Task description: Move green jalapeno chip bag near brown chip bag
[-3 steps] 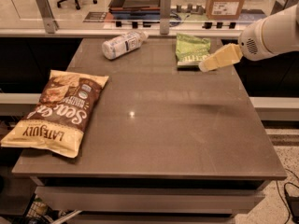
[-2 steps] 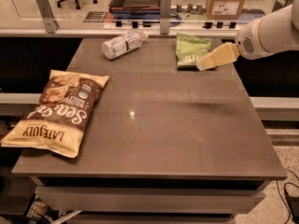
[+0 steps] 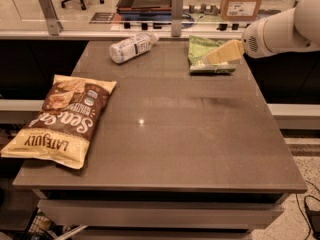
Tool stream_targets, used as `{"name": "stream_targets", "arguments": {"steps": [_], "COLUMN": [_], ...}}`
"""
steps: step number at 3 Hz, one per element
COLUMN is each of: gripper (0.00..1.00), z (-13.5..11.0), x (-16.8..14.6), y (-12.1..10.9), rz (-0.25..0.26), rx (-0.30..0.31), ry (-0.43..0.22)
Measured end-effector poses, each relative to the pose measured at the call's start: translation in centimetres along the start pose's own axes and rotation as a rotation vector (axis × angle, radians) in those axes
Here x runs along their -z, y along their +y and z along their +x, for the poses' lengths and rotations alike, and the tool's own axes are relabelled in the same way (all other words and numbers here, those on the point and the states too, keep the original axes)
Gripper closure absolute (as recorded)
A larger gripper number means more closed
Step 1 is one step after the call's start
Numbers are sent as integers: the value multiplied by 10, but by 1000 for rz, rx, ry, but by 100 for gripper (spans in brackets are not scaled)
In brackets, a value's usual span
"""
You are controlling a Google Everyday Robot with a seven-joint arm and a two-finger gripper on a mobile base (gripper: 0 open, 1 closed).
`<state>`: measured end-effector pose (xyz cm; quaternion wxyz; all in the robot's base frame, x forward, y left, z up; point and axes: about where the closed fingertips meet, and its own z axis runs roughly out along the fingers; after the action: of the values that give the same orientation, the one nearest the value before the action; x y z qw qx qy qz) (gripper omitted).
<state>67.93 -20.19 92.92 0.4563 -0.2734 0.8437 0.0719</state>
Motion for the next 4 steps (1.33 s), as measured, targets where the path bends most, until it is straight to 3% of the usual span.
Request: {"name": "stream_targets", "arguments": {"steps": [1, 4], "gripper": [0, 0], "z": [-2, 41], "x": [-27, -92], "y": [-6, -38], "rz": [-19, 8], "rx": [-32, -82], "ry": [-41, -89]}}
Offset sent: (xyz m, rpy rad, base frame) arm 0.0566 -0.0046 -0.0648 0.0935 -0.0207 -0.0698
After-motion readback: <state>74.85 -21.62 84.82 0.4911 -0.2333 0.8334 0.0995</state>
